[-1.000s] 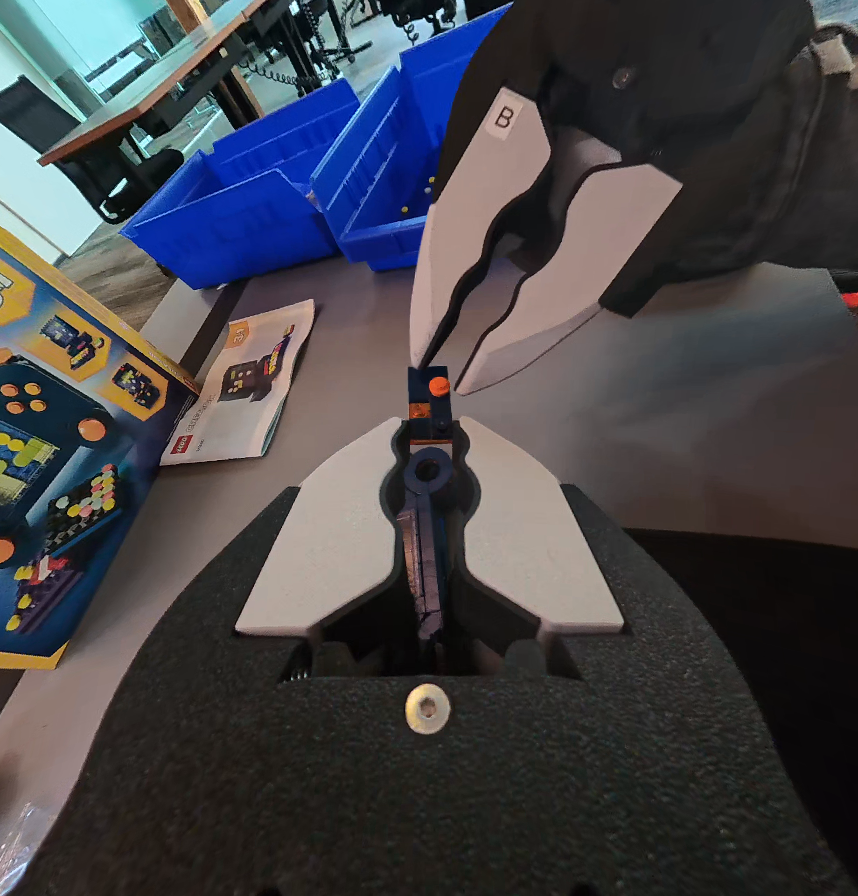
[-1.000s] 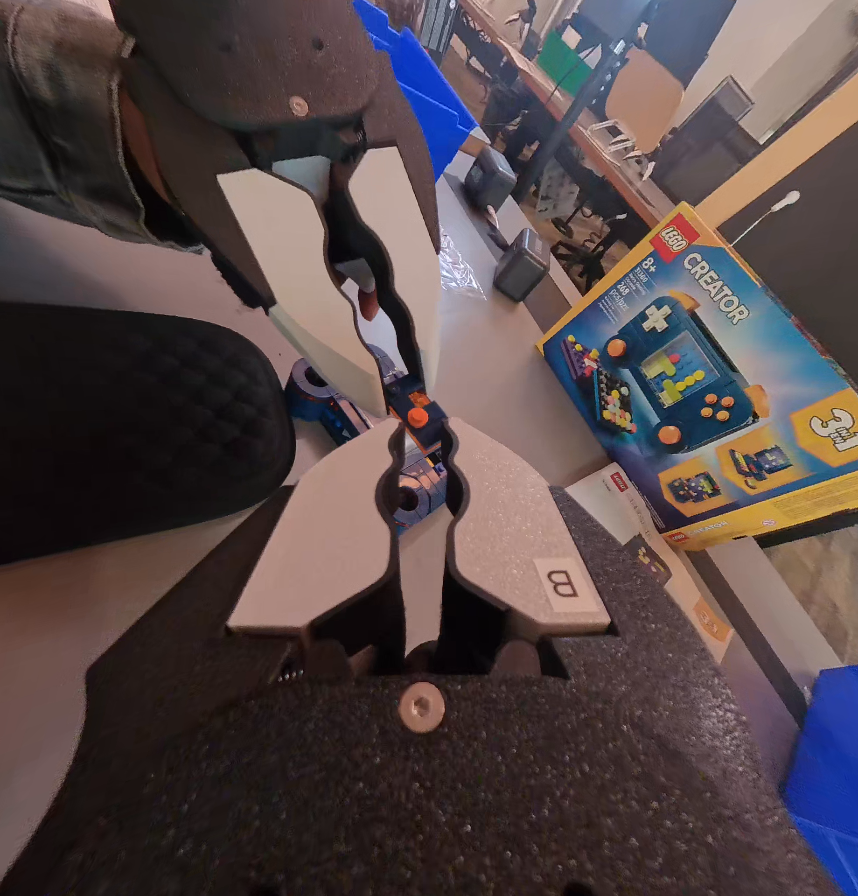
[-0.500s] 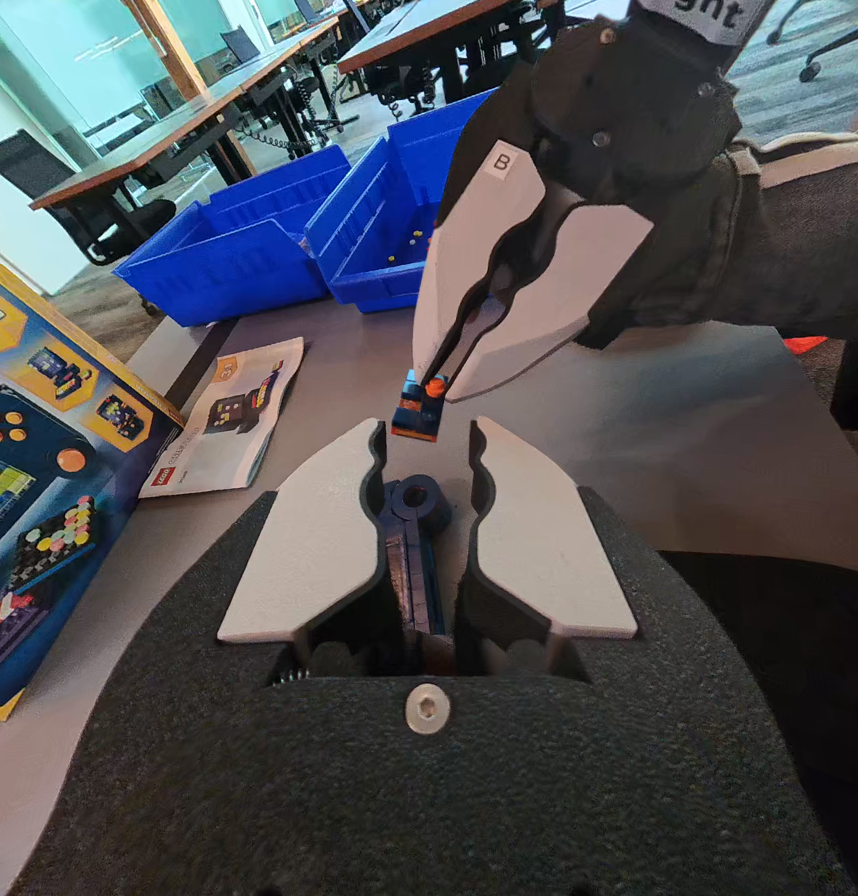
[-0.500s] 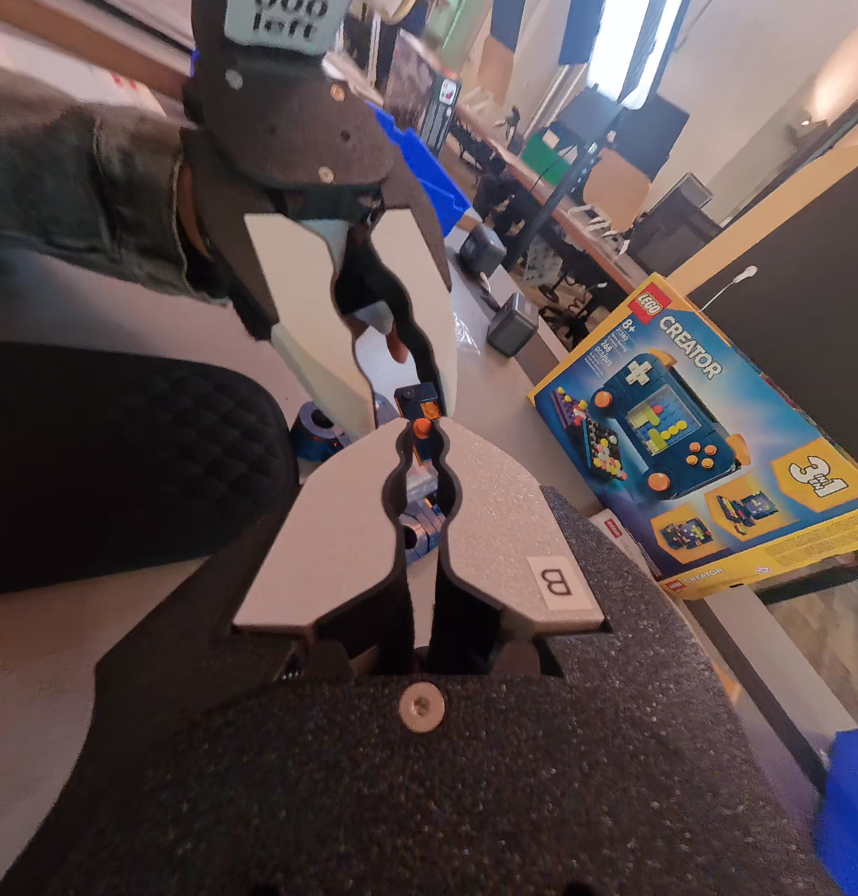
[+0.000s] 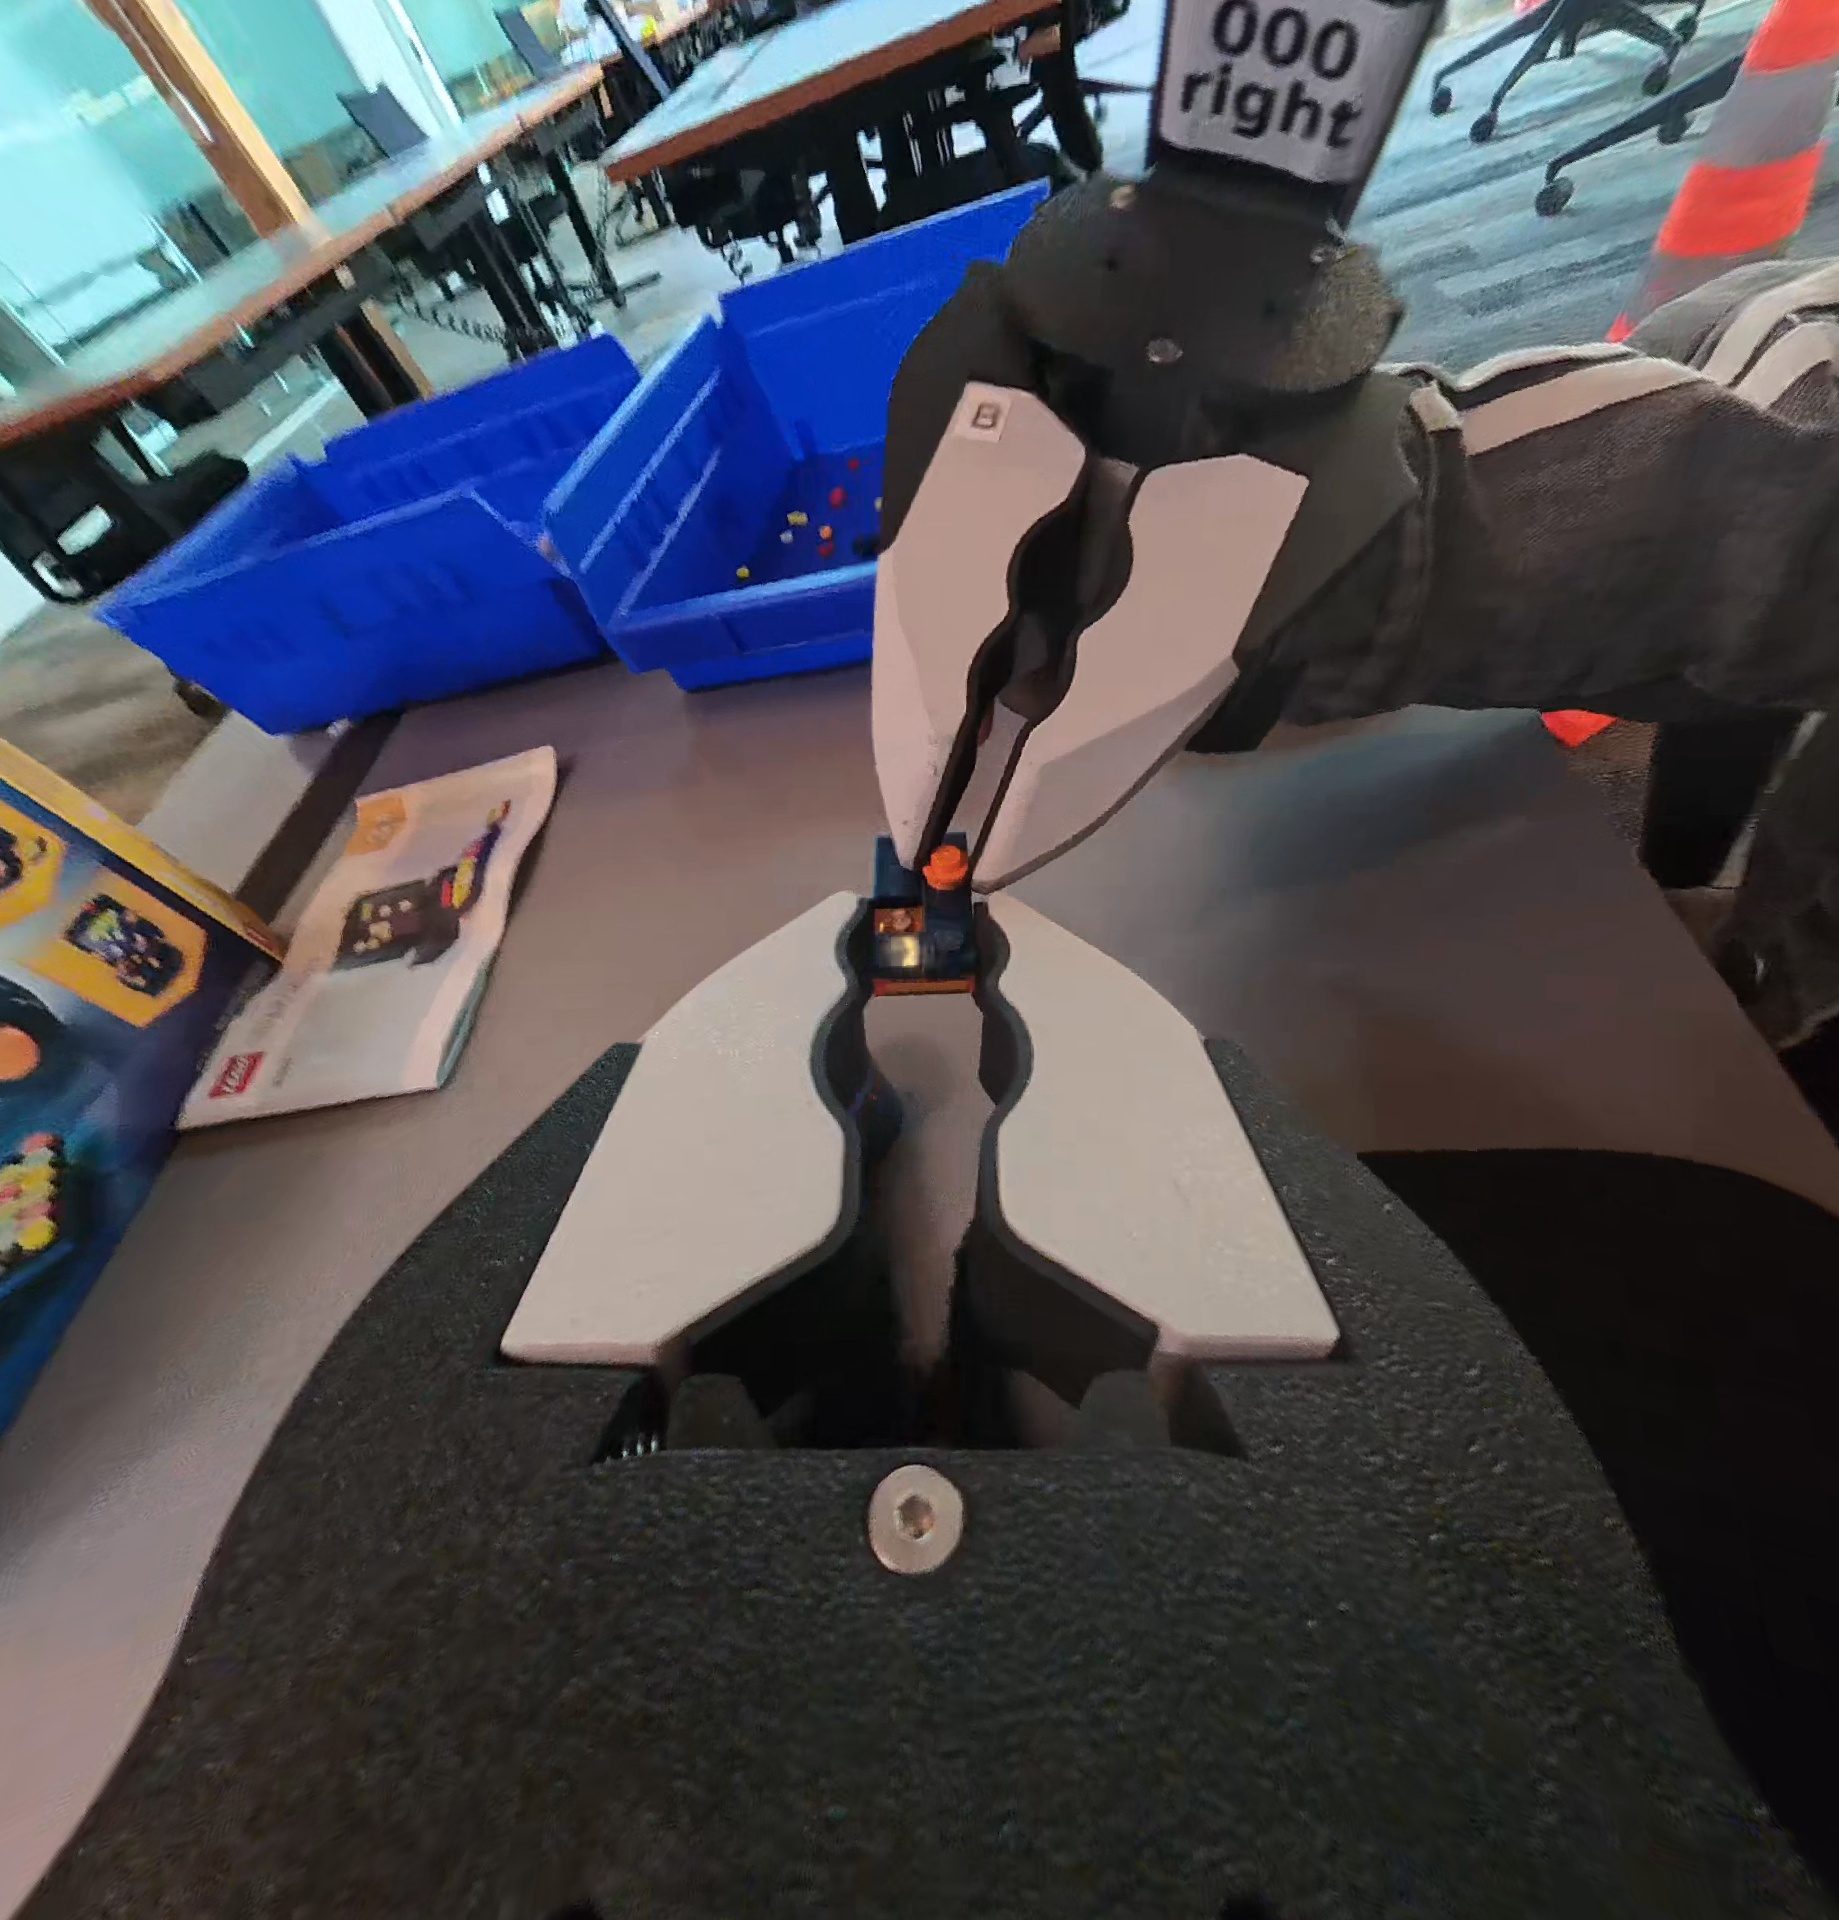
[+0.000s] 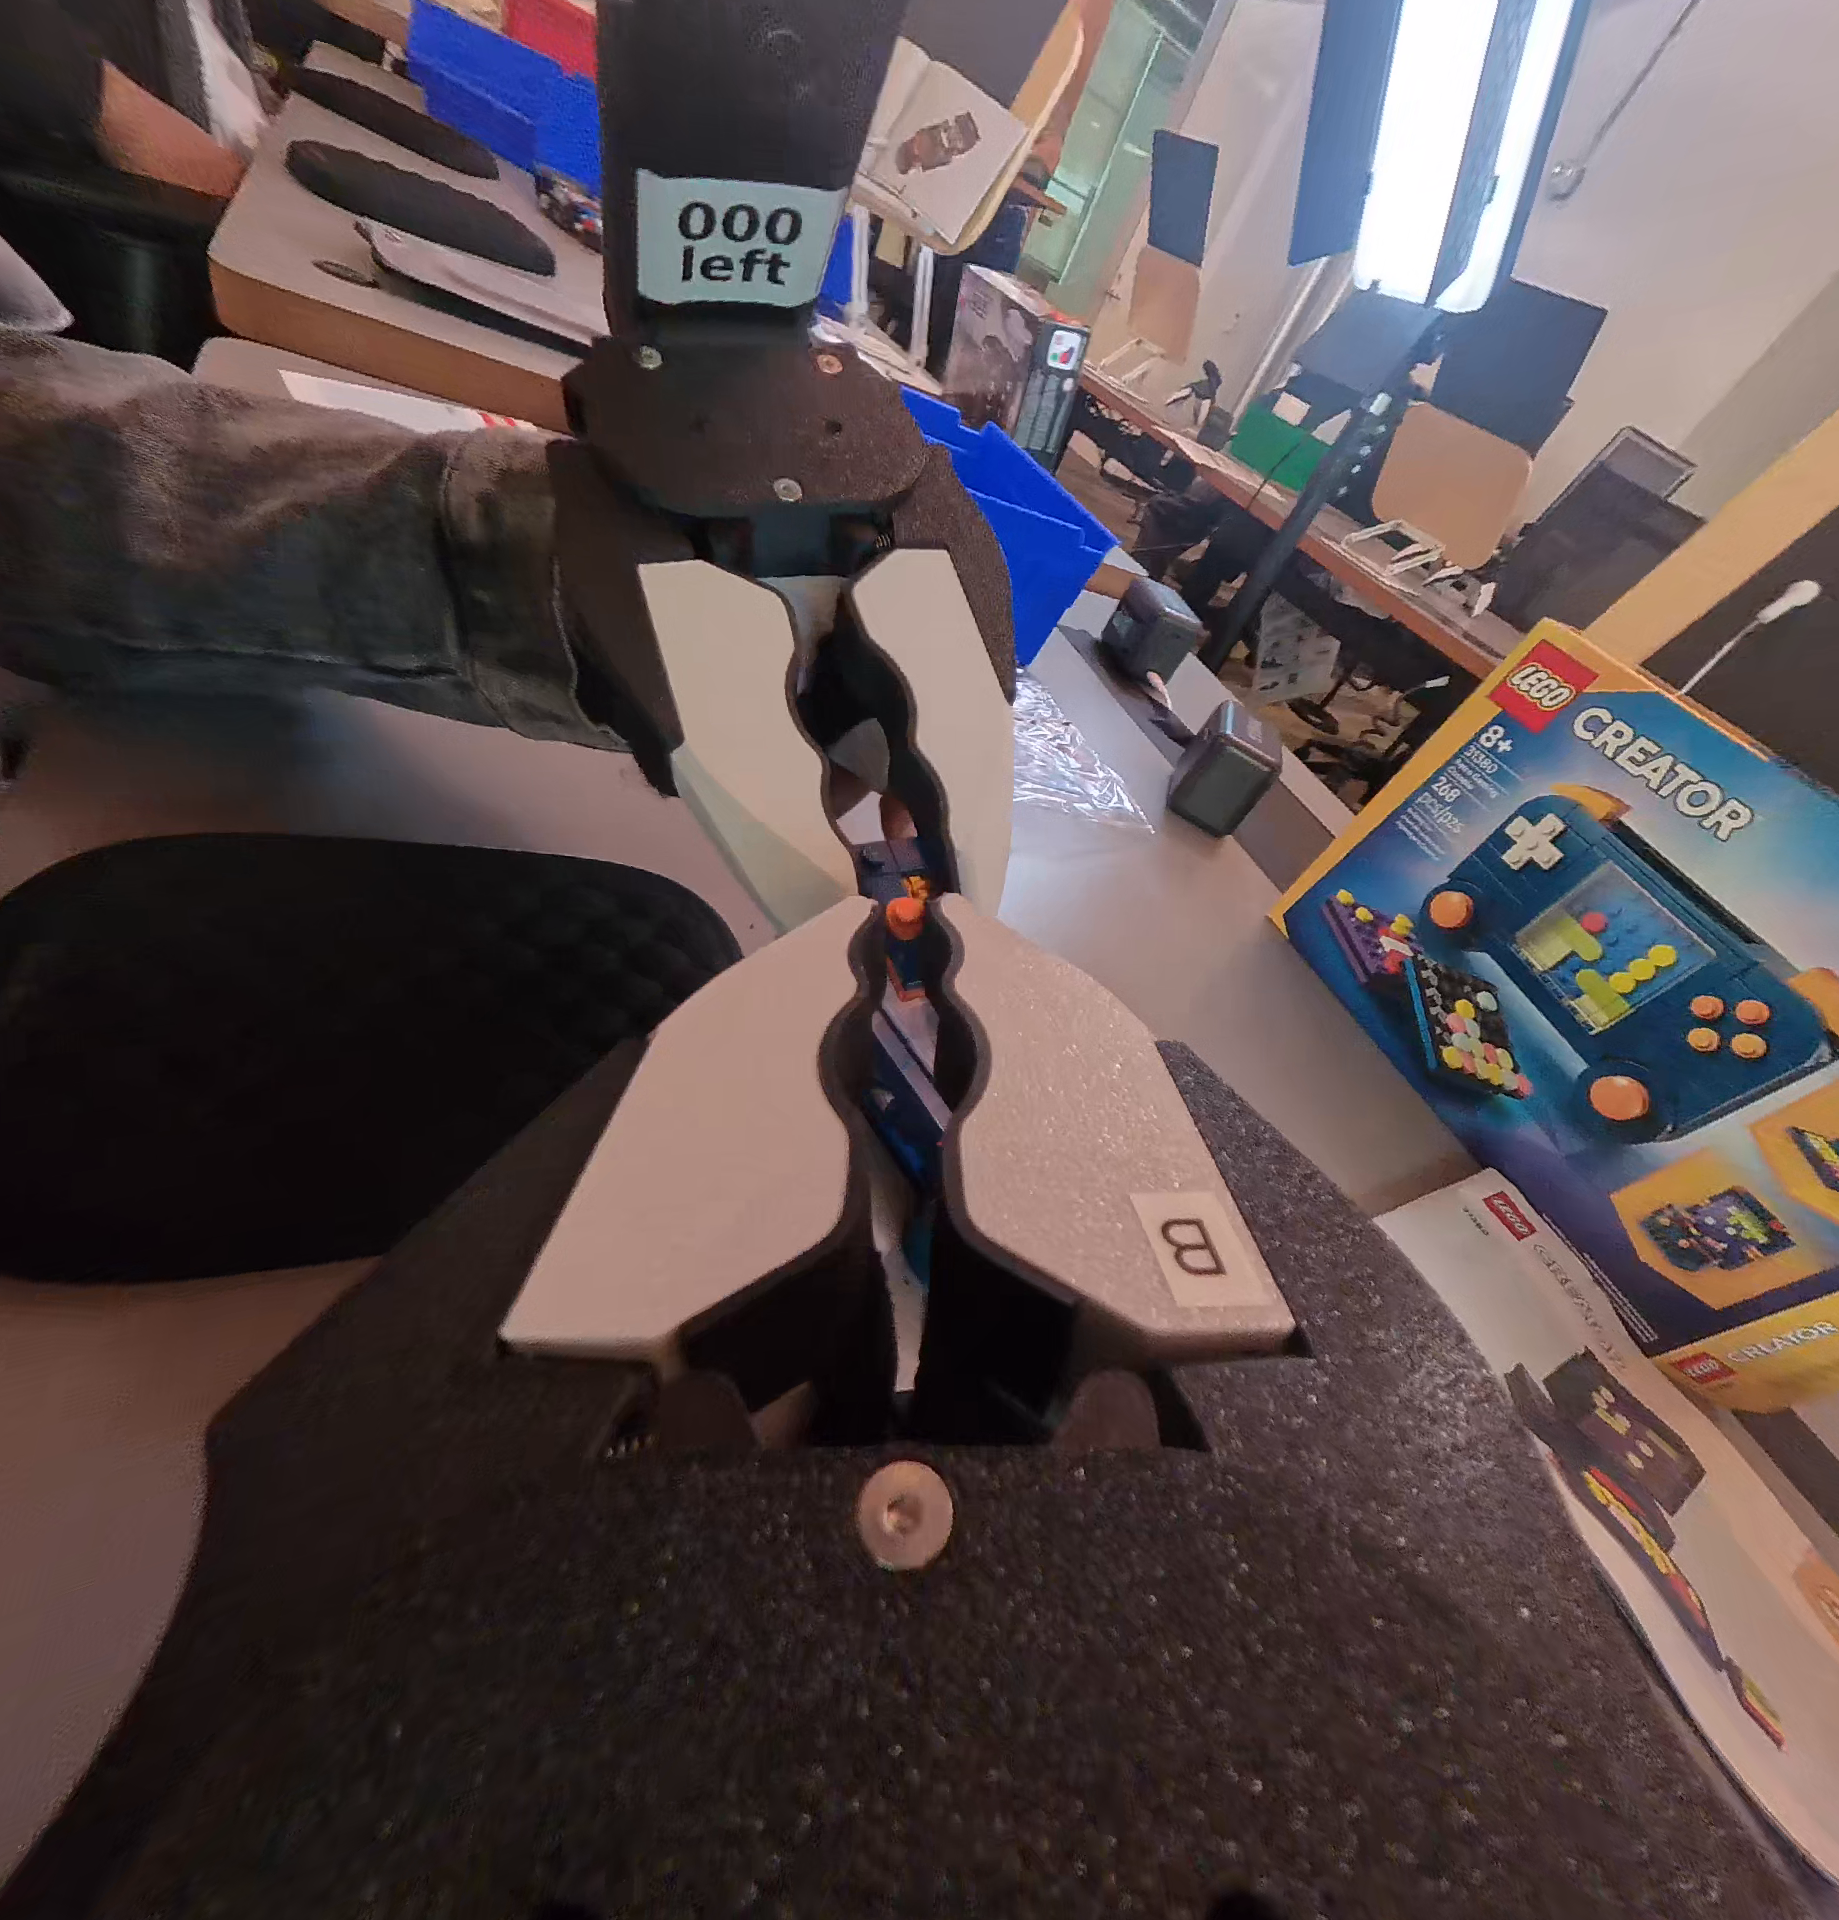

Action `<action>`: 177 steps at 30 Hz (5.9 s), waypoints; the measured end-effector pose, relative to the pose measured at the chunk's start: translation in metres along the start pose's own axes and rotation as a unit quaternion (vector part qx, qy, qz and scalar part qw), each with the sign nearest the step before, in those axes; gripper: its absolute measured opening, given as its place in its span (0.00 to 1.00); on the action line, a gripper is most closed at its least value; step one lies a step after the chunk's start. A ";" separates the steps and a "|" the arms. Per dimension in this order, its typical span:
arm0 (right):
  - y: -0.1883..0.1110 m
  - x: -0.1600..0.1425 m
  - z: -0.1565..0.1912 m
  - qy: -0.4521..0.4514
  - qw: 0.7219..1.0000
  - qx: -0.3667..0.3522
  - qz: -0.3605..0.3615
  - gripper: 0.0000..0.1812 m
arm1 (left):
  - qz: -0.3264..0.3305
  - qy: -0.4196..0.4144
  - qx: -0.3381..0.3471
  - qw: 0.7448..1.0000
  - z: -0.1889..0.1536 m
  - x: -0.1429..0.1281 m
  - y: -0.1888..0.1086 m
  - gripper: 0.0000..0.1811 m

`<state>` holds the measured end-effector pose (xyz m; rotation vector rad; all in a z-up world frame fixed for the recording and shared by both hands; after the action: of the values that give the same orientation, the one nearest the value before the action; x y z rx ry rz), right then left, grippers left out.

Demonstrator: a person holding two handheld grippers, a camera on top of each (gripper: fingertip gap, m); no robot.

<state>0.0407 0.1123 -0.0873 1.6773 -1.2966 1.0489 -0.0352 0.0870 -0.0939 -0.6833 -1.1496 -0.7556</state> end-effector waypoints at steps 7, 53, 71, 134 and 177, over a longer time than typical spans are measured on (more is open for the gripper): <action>0.003 -0.004 0.002 0.027 0.998 -0.046 -0.044 0.03 | 0.025 -0.075 0.000 0.997 0.001 -0.007 0.000 0.09; -0.244 -0.028 -0.146 0.084 0.779 -0.533 0.321 0.28 | -0.124 -0.190 0.094 0.969 0.042 -0.001 -0.024 0.09; -0.268 -0.018 -0.134 -0.008 0.744 -0.535 0.399 0.40 | -0.114 -0.182 0.096 0.972 0.041 -0.005 -0.020 0.09; 0.016 0.015 -0.023 0.071 0.986 0.124 0.086 0.09 | -0.075 -0.031 -0.007 0.997 0.009 0.000 -0.009 0.09; 0.006 -0.030 -0.002 0.396 0.915 0.080 0.011 0.09 | 0.121 -0.089 -0.075 0.986 -0.011 -0.039 0.001 0.09</action>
<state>0.0301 0.1234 -0.1143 1.1232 -0.7010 1.6533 -0.0373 0.0850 -0.1344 -1.0148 -1.1515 -0.5862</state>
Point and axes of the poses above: each gripper's, where its closed fingertips meet, y out along the fingers, x out of its top, z = x × y across the jaws, the point moved 5 cm from there along -y, back along the fingers, and after that the axes turned 15 degrees about -z, right-handed, at the moved point
